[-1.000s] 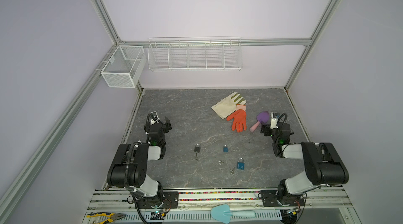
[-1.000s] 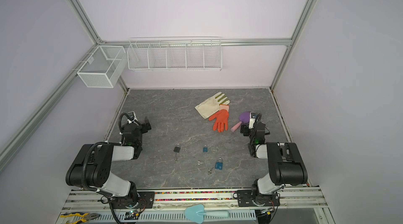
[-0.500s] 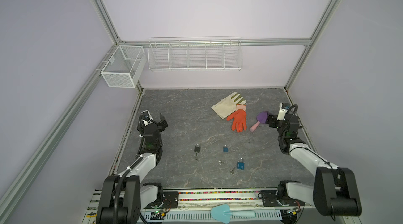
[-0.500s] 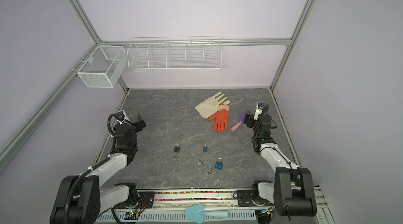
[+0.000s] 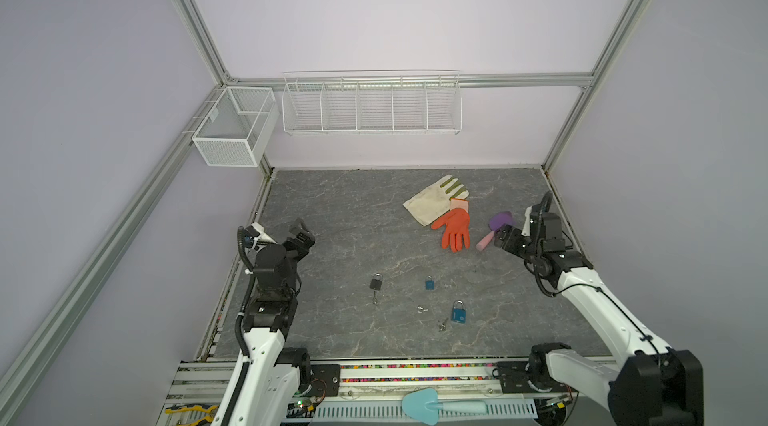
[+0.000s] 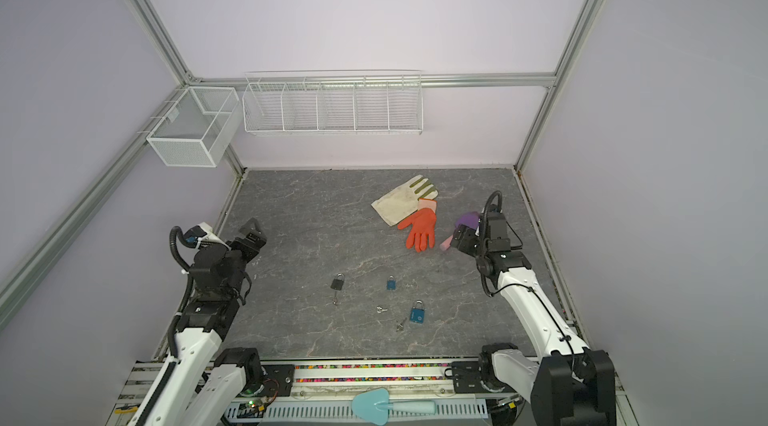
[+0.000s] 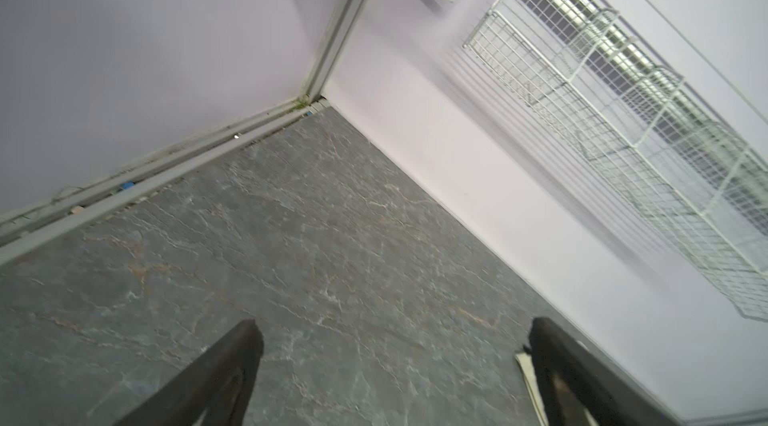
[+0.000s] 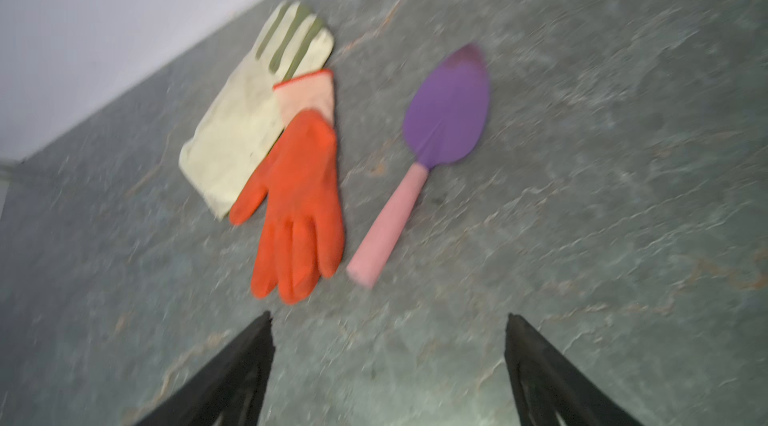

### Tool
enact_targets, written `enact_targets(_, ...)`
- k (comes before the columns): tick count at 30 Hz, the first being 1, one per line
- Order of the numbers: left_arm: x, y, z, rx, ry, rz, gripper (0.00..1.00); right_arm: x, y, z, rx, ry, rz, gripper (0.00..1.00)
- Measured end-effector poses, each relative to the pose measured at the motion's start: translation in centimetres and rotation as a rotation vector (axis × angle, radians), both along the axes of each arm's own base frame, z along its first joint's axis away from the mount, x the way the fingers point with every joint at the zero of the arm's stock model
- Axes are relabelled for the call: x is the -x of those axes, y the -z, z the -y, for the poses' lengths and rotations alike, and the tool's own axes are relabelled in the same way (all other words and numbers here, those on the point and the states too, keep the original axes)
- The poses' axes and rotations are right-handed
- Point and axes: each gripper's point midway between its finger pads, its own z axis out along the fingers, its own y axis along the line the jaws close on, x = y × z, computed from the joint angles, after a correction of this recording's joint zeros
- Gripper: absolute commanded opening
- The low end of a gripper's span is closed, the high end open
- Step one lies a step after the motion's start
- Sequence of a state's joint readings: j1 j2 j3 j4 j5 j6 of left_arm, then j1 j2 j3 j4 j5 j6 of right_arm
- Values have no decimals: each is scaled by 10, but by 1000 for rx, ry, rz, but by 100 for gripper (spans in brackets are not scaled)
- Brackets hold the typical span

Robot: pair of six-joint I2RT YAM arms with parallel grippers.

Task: Unlock with the key
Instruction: 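Move the right gripper over the silver key beside the dark grey padlock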

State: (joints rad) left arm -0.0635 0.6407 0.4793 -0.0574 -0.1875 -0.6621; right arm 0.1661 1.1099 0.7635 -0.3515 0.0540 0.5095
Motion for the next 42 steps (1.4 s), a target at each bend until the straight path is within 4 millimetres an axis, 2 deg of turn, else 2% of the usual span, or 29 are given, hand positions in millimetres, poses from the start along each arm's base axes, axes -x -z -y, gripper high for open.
enact_targets(3,13,4,10,38,55,-25,100,15,-5,-36,6,-107,-41,88)
enact_targets(7,27,29,21,61,119,-139,100,34,-13,-78,21,-233,-79,88)
enact_targets(11,39,47,36,83,189,-249,100,53,-16,-131,47,-381,-109,88)
enact_targets(16,55,62,63,110,296,-343,96,82,-5,-206,112,-587,-148,93)
enact_targets(19,64,71,75,117,344,-394,96,100,4,-245,155,-697,-160,99)
enact_targets(22,70,78,81,132,364,-431,95,115,14,-277,191,-782,-168,97)
enact_targets(27,75,82,86,167,378,-460,95,134,41,-308,250,-887,-191,89)
enact_targets(31,80,88,84,167,373,-493,96,143,62,-328,298,-955,-209,79)
enact_targets(37,85,95,81,161,361,-526,96,141,87,-353,359,-1020,-220,68)
enact_targets(42,88,99,77,150,340,-547,96,141,99,-364,391,-1056,-226,58)
